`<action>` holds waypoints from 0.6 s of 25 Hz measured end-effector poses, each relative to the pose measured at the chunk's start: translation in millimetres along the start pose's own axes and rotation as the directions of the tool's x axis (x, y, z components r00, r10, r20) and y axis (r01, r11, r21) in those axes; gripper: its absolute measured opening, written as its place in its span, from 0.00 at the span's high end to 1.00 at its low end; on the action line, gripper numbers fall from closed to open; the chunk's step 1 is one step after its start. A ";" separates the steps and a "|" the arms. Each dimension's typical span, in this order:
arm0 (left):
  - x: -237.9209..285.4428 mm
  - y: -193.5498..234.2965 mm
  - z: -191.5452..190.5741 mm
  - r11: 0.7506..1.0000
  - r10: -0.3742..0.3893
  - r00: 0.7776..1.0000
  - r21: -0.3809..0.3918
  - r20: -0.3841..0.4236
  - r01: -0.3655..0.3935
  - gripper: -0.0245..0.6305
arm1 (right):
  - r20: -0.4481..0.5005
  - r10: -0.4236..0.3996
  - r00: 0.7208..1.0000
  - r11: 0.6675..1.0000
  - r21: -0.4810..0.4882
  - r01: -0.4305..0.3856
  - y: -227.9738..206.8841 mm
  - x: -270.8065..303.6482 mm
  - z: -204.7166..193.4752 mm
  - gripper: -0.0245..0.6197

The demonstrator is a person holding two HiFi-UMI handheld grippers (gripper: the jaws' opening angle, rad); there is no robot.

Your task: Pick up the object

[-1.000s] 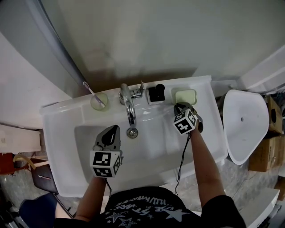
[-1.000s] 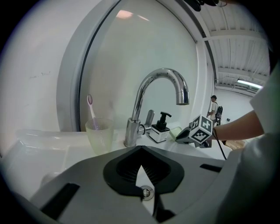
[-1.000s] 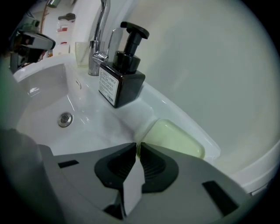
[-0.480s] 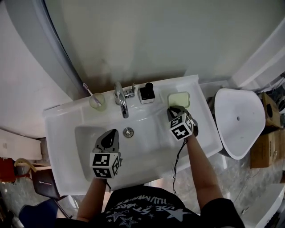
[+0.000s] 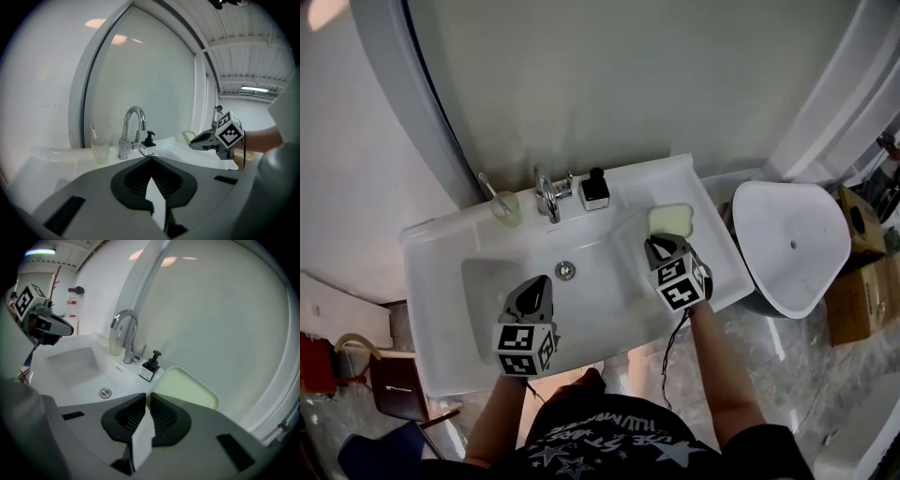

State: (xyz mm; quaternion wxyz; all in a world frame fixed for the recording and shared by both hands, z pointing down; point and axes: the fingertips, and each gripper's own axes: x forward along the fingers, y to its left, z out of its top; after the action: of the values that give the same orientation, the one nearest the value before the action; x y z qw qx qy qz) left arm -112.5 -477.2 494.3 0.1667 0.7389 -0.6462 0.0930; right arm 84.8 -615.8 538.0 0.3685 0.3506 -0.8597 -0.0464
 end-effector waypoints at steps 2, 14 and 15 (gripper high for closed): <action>-14.6 -9.5 -0.5 1.000 -0.005 1.000 0.006 0.006 0.005 0.94 | 0.041 0.002 0.999 1.000 -0.001 -0.002 10.9 -22.2 4.6 0.90; -105.4 -72.0 -21.0 0.998 -0.051 0.998 0.040 0.028 0.049 0.94 | 0.117 0.003 0.993 0.998 0.059 -0.010 82.0 -137.7 -12.6 0.90; -113.9 -77.1 -23.7 0.998 -0.055 0.998 0.043 0.028 0.053 0.94 | 0.119 0.002 0.993 0.998 0.066 -0.010 88.1 -146.6 -15.8 0.90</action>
State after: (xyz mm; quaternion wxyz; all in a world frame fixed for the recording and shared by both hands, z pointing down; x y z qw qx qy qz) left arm -51.4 -354.8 466.4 0.1440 0.7608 -0.6261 0.0915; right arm 116.0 -453.5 491.1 0.3050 0.3568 -0.8822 -0.0372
